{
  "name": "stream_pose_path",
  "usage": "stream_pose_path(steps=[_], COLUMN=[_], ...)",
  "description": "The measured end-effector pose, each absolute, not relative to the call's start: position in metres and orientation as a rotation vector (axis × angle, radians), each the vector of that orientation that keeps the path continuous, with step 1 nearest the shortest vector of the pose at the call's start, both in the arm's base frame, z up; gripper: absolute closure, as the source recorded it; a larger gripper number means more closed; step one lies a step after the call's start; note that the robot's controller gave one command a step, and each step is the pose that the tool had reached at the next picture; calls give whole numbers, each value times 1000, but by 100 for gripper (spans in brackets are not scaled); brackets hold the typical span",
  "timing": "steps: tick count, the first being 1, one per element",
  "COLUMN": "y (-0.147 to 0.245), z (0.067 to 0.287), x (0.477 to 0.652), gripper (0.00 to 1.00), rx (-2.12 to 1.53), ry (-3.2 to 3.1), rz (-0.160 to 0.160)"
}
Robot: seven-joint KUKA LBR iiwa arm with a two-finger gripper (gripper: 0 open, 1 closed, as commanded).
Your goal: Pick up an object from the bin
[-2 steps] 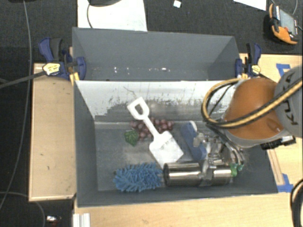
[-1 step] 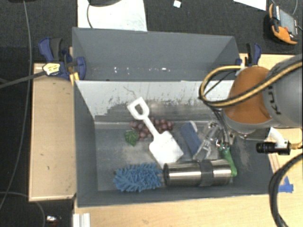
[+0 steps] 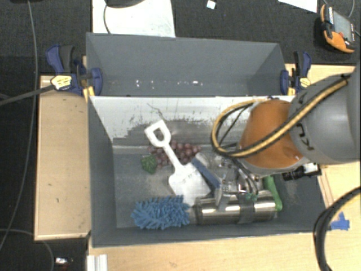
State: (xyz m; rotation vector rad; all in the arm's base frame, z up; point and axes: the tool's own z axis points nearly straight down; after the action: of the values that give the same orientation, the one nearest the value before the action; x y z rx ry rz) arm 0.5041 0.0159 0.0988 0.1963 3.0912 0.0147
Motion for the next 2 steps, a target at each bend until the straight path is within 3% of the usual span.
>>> stream_pose_path(steps=[1,2], y=[-34,-34], z=[73,73], x=[543,542], gripper=[100,100], rx=[1316,1313], ry=[2843,2844], rz=[8,7])
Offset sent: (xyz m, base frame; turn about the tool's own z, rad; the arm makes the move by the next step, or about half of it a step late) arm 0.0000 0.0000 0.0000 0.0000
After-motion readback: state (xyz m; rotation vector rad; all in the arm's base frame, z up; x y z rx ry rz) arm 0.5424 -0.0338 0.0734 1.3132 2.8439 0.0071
